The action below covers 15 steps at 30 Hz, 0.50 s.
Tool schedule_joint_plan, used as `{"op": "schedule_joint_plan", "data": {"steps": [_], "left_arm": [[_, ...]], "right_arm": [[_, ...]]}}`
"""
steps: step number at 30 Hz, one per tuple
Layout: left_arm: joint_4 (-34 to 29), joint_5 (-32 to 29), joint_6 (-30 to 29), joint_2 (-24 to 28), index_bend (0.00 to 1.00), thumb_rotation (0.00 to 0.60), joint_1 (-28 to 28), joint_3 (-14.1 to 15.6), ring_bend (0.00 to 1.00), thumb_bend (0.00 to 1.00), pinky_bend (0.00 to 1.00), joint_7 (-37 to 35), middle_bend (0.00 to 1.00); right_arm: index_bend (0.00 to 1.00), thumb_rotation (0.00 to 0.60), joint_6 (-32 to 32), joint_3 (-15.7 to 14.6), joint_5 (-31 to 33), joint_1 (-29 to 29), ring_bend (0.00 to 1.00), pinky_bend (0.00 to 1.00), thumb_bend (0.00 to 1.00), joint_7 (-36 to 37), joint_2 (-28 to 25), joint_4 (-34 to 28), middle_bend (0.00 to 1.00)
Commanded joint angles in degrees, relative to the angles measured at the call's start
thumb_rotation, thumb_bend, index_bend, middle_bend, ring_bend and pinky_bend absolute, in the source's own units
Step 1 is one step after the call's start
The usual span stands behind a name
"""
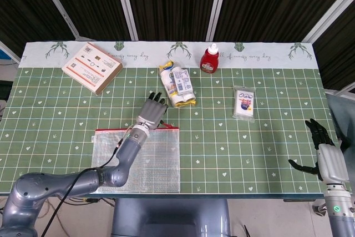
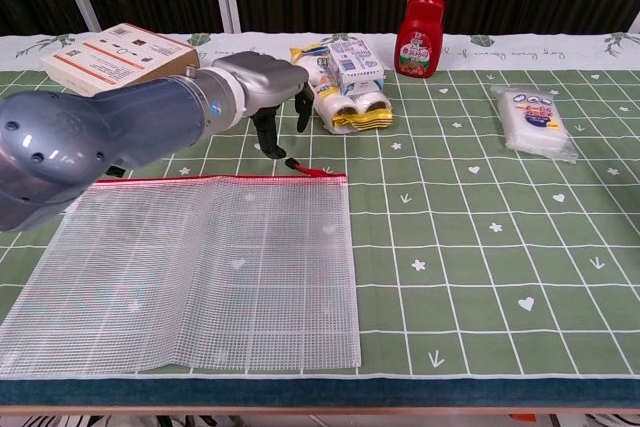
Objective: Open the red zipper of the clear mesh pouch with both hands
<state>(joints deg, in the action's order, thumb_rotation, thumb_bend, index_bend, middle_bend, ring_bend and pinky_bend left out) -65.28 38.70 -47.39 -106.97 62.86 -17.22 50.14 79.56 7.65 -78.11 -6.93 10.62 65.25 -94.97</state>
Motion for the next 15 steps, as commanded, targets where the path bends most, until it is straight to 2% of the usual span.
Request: {"op": "schedule_joint_plan", "data": {"steps": [1,9,15], "left_arm": [[2.6,-0.9,1.1,-1.9,0.44,0.600,1.4,0.6,0.05,0.24,0.12,0.3,0.26],[7.9,-2.5,2.6,-5.3,0.46,0.600,3.2,1.5,0.05,0.25,0.12,0.2,0.27],[9.5,-2.0,2.6,-6.4,0.47,0.600,3.6,1.6,0.05,0.25,0.12,-0.8,0.27]], "right_arm": [[0.00,0.600,-0.1,0.1,0.1,0.0,0.00,0.21,0.17,0.1,0.0,-0.1,0.00],[0.00,0.600,-0.5,0.2,0.7,0.0,0.00,0.21,0.18,0.3,-0.2,-0.2,0.00],[0.00,0.600,-0.7,0.3,0.9,0.0,0.00,0.21,0.18,0.5,-0.3,-0.4,0.00]]}}
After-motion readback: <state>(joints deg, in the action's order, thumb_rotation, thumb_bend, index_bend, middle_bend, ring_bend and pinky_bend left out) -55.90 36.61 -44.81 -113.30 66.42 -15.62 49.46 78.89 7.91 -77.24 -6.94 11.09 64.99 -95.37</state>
